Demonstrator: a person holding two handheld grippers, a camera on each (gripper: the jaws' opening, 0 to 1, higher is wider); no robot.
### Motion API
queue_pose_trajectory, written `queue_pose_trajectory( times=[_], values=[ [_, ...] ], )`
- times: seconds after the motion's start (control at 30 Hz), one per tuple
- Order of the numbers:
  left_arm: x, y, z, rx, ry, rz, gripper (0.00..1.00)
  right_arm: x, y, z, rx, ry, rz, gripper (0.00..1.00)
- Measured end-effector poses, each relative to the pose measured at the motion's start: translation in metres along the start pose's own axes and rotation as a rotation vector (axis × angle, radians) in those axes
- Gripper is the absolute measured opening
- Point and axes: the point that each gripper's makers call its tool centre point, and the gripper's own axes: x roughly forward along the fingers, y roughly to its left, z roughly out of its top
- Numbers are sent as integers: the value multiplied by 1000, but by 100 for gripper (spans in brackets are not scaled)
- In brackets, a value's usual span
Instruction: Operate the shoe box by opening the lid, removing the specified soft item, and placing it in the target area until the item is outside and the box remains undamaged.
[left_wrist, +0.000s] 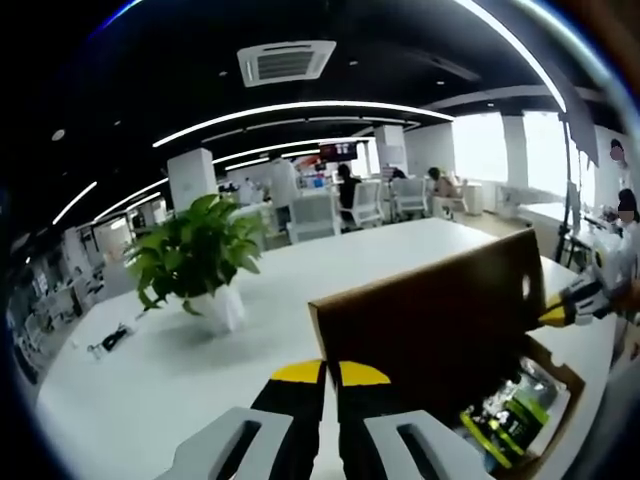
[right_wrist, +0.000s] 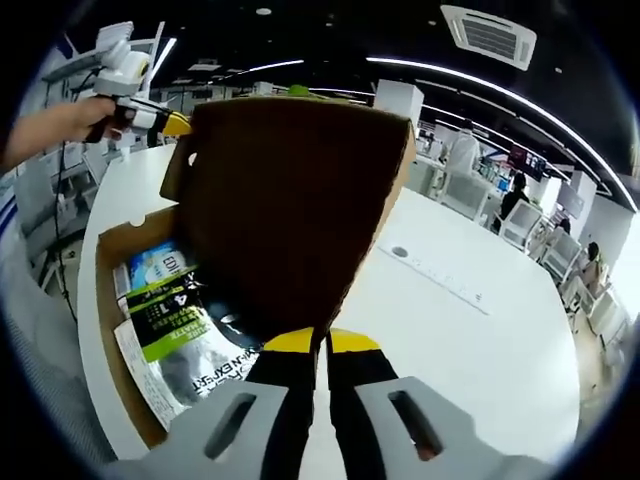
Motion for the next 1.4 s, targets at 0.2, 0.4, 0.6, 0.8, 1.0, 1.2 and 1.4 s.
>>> queue_pose_trajectory(
  times=[0.2, 0.4, 0.6, 0.8, 1.0, 1.2, 1.4],
  values=[
    [2, -1, -5, 21, 17, -8, 6, 1, -1, 0, -12, -1, 1, 1],
    [3, -2, -17, 15, 42, -6, 11, 2, -2, 0, -18, 1, 2, 1],
    [3, -12, -38, 7, 81, -26, 11, 3, -3, 1, -20, 3, 7, 1],
    [3, -13, -51, -8, 103, -27, 11, 7, -5, 2, -25, 4, 11, 1],
    [3, -13, -65, -20, 129, -27, 10, 9, -7, 4, -28, 4, 11, 1],
    [8, -10, -74, -32, 154, -27, 7, 13, -9, 5, -32, 6, 14, 1],
    [9, -12, -79, -44, 167, -26, 6, 16, -12, 5, -33, 9, 18, 2]
  ],
)
